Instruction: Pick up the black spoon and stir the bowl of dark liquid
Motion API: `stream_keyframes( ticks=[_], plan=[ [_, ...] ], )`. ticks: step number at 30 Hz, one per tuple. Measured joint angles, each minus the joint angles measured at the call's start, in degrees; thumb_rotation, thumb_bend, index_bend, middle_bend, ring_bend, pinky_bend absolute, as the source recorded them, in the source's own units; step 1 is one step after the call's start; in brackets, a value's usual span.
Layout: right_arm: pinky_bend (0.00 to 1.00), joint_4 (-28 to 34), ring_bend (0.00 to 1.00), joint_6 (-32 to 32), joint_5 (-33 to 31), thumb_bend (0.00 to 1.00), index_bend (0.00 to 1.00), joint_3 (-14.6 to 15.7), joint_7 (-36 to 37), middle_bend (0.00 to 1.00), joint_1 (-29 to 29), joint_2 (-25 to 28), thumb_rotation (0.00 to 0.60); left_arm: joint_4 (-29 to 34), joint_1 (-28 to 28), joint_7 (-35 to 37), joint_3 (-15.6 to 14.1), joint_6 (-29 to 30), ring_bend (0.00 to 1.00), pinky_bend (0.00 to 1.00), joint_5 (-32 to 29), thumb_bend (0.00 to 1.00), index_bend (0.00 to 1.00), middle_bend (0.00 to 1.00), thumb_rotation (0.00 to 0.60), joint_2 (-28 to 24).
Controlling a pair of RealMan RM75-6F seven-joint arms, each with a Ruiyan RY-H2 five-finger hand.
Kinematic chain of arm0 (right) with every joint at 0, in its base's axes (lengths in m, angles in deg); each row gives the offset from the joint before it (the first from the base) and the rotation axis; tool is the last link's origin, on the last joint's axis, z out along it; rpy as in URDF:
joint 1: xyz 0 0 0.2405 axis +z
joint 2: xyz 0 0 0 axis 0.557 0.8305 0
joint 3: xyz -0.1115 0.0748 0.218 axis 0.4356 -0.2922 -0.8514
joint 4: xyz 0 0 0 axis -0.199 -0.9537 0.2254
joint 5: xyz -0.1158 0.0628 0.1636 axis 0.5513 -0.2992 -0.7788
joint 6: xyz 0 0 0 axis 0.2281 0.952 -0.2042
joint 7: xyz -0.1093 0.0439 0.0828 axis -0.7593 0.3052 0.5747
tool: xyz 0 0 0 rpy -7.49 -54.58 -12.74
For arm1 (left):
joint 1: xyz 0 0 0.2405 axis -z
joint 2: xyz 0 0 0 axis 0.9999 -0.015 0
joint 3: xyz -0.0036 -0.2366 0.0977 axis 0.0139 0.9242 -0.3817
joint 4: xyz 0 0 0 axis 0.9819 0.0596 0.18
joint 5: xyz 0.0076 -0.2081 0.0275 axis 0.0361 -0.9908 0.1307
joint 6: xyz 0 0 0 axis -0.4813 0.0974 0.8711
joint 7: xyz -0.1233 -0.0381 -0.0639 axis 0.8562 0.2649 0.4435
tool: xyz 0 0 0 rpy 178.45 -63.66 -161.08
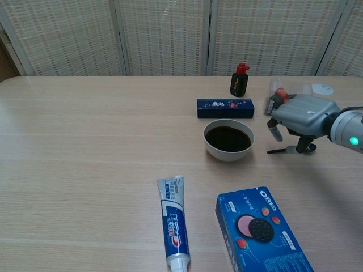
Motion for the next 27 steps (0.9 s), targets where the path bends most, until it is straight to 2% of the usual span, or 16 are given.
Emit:
stream_keyframes(
  ticks=[9,27],
  plan=[
    [1.0,-4.1,1.0,-1.5,-2.9,0.33,0.49,0.6,-1.2,1.0,2.0,-3.3,0.6,-0.7,-0.4,0.7,0.0,0.0,0.0,0.0,-0.4,0.26,0.0,0.0,0.6,0.1],
    [1.0,-7.5,1.0,-1.5,-5.5,0.33,0.49,1.8,-2.4,1.0,3.5,-5.7,0.6,-1.3,-0.7,1.2,0.2,0.0,0.0,0.0,-0.5,0.26,0.0,0.0,0.6,0.1]
  ],
)
